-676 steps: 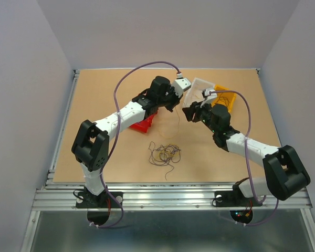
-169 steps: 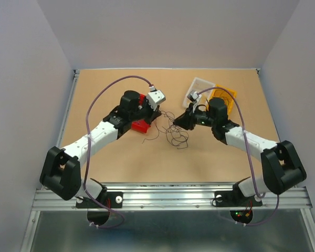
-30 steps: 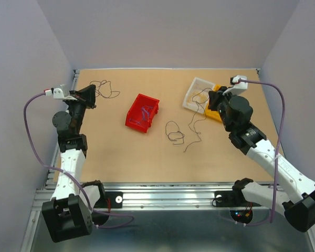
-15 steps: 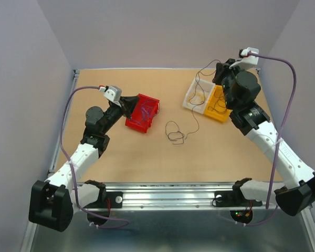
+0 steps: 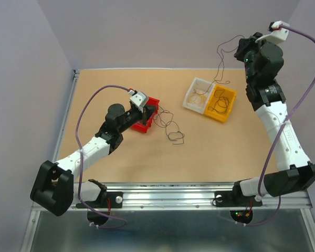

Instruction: Untangle the cables

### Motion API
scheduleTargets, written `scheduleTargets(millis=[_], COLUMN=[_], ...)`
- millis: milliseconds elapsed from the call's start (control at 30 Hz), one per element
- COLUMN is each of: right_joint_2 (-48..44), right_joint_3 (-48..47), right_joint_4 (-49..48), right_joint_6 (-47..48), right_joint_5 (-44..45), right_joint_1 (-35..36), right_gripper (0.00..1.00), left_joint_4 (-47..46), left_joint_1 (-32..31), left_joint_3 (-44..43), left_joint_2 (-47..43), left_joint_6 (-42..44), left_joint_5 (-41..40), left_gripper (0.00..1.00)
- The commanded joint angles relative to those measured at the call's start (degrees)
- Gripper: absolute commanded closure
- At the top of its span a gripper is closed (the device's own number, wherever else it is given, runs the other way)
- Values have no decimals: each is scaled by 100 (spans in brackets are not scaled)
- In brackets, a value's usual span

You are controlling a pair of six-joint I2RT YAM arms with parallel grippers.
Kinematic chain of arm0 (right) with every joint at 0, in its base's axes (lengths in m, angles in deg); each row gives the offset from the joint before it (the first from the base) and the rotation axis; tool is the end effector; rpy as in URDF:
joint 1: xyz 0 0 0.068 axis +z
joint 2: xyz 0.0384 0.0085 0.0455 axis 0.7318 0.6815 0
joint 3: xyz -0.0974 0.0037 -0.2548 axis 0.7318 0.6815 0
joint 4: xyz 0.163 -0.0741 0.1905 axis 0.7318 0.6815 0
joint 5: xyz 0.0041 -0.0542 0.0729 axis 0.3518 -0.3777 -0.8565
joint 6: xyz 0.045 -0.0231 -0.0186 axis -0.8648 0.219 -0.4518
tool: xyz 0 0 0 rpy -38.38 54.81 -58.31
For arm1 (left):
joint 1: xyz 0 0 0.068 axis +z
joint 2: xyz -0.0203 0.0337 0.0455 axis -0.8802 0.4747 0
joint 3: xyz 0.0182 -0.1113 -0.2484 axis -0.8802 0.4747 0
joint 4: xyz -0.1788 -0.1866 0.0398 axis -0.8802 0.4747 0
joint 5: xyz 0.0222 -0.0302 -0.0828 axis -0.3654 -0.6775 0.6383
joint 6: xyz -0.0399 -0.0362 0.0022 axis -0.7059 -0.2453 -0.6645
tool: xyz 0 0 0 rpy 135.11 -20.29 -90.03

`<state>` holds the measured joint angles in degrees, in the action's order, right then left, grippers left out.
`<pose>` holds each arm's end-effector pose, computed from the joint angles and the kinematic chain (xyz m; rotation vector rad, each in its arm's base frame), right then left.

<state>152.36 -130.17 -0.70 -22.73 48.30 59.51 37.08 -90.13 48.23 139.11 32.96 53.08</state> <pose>0.2896 0.0519 0.5032 0.3147 1.3796 0.1645 0.2335 -0.1424 0.2994 0.7045 1.3369 -0.6641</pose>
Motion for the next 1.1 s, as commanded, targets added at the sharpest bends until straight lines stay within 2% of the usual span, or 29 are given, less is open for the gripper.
scheduleTargets(millis=[0,133,567,867,1067], right_joint_2=[366,701,631,666,649], right_joint_3=[-832,-1386,-1862,-1581,-958], right_joint_4=[211,308,343,370,274], right_joint_6=[-505,-646,-708,-963,-1200], right_joint_5=[-882,-1199,-1006,-1295,-1516], right_joint_1=[-587,-825,-1159,-1475,-1704], right_gripper=[99,99,99,100,99], left_joint_4=[-73,-38,24,50,59], left_joint_1=[-168,-203,-256,-282,-308], left_joint_3=[-314,-358,-375,-375,-384], left_joint_2=[81,152,187,169,178], left_joint_6=[351,413,466,483,492], left_joint_5=[-211,-281,-334,-360,-352], left_gripper=[100,100,100,100,100])
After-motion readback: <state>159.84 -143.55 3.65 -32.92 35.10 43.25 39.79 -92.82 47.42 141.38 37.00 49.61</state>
